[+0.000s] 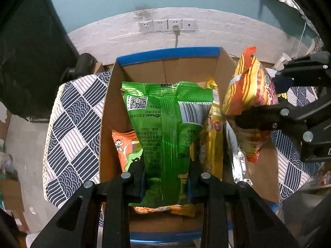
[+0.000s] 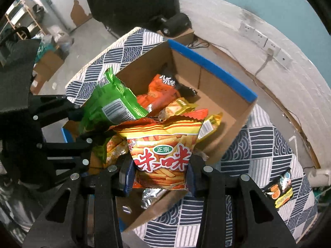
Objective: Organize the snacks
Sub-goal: 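Carry both bags over the box and release them inside, then withdraw both tools and move toward the black-and-yellow bag on the table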
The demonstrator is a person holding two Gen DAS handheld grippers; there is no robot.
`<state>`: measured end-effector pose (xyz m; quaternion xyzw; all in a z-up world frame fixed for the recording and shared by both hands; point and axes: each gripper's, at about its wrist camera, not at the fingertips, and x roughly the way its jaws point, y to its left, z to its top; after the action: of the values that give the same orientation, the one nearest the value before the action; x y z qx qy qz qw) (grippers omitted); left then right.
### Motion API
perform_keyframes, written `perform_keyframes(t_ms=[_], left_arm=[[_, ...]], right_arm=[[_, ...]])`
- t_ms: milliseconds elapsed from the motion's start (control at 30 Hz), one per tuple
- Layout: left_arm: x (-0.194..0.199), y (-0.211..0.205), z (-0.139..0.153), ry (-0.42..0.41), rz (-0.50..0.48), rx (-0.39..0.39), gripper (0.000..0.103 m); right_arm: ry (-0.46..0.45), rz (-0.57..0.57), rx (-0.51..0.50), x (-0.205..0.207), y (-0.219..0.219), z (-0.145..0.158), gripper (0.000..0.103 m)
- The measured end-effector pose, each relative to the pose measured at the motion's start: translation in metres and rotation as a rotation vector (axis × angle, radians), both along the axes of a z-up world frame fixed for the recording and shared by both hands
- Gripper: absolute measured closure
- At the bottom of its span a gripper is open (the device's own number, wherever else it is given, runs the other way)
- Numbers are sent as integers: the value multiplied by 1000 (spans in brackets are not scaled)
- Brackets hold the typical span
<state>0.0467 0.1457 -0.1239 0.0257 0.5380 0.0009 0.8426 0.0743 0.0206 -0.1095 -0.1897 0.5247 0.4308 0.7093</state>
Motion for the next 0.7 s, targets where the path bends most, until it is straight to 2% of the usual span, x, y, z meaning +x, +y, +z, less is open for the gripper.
perform_keyframes(t_ms=[133,167,200,300,367,700], left_arm=[[2,8,-5,27,32,-13,70],[2,9,-4,25,41,-11,65],[3,10,-3,20,45,-13,51],[2,12,5,-20,63,0,38],[1,12,10,-35,62,9,37],[5,-7,20,-58,41,33,37]], right_arm=[[18,6,-3,-1,3,-5,63],[15,6,-4,-1,3,-4,62],[11,7,-5,-2,3,-4,60],[-13,-2,-3,-3,1,0,40],[-28,-15,4,-2,-2,2,35],[-32,-119,15,6,-43,14,35]])
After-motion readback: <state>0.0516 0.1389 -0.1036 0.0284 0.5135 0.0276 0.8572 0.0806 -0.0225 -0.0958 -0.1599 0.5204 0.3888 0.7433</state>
